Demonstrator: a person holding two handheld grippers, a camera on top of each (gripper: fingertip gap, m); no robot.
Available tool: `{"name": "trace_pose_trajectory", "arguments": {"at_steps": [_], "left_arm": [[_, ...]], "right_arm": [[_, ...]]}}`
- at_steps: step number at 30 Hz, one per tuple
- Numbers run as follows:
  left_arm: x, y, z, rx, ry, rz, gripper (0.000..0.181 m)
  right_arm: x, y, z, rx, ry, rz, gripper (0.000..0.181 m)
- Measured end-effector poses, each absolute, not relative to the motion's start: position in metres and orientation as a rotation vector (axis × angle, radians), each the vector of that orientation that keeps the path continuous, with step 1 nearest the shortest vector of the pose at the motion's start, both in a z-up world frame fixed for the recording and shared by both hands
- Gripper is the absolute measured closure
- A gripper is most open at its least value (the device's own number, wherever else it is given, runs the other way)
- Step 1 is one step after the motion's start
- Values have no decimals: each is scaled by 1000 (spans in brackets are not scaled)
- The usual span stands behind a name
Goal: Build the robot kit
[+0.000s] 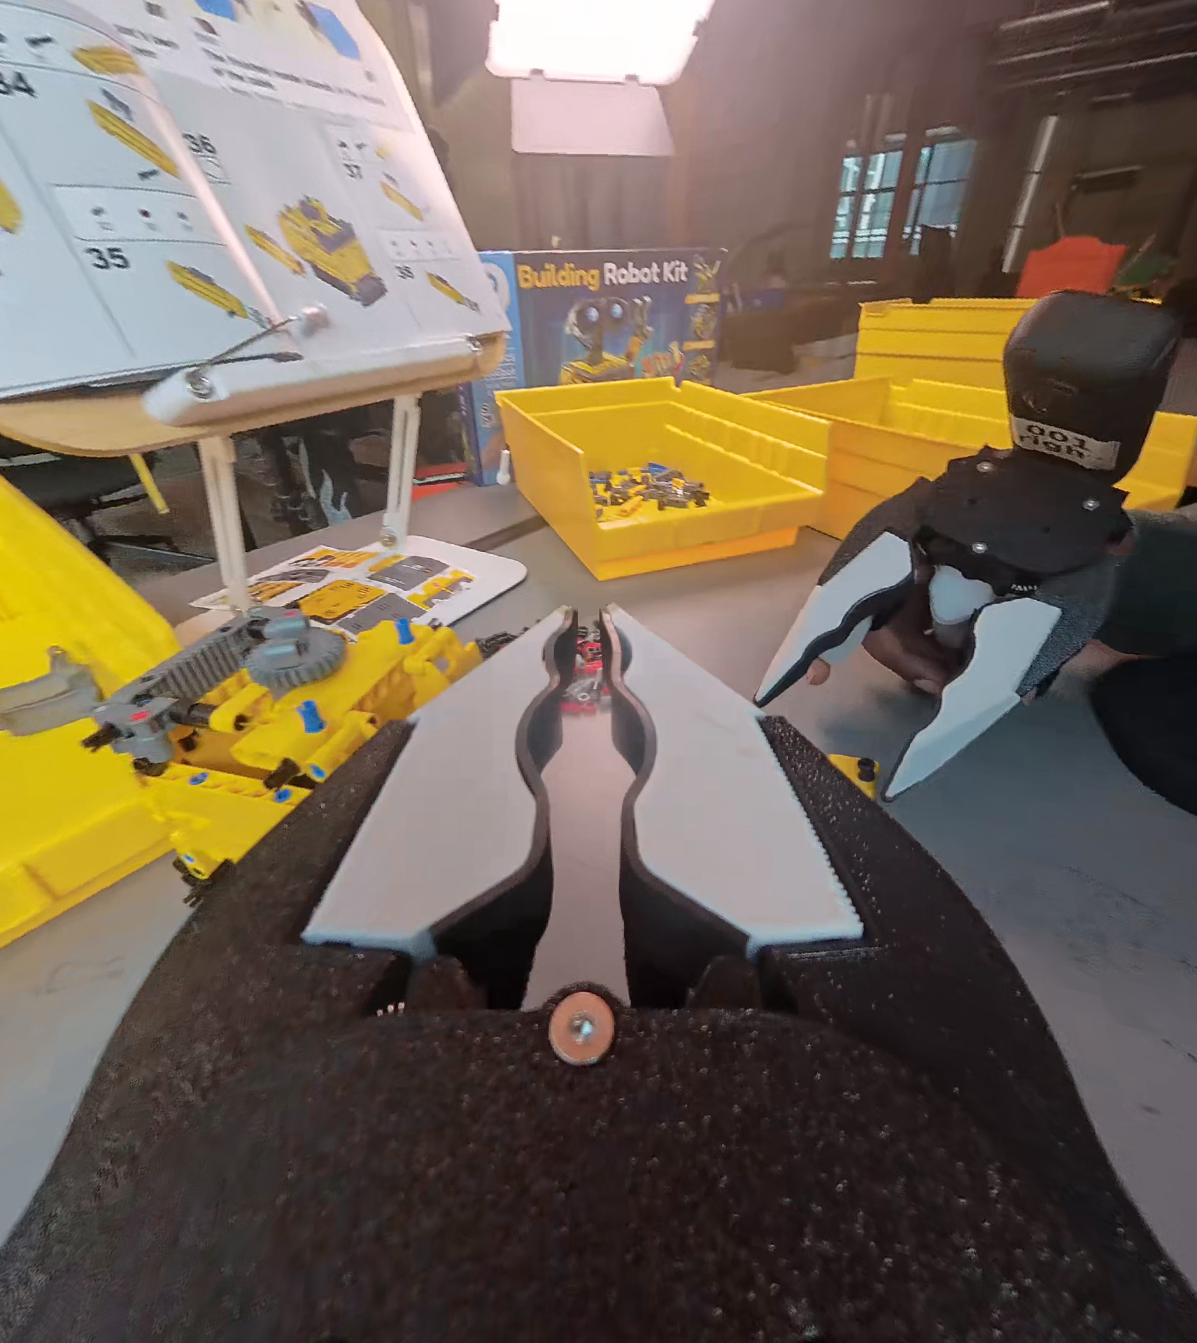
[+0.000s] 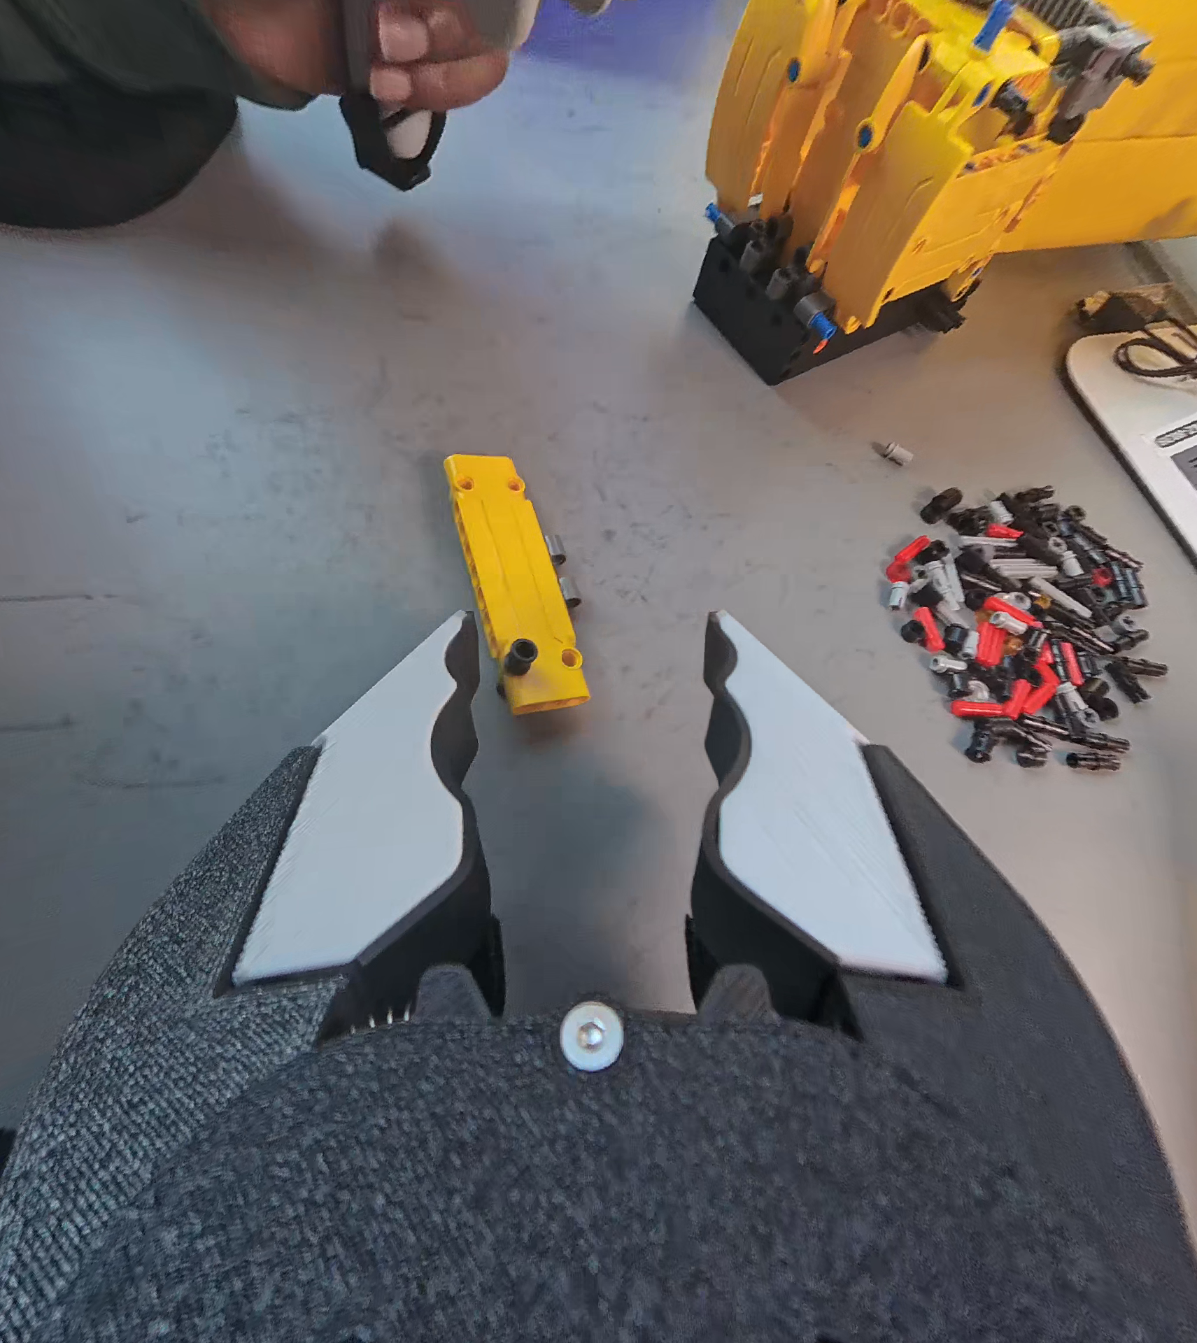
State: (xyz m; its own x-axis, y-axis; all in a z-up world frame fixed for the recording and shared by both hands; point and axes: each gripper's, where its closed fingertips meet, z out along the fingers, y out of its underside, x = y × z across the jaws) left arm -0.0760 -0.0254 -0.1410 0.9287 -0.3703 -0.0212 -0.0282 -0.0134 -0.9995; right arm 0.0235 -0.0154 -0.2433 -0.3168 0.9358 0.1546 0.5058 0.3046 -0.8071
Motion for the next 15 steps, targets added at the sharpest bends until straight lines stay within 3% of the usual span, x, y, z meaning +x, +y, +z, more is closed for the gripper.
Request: {"name": "trace_pose_trajectory", "arguments": {"at_steps": [3,9,15], "left_arm": [[-92,-23,-139,-1559,247,-236,179],[-109,-14,-146,-1570,165,-208,163],[-130,0,-117,-1520,142,-69,167]], "right_arm": [[15,-3,-226,-1269,-1789,893,119],[12,38,-188,-1310,-1426,935,120],[18,60,-166,-1273,-1211,912,124]]}}
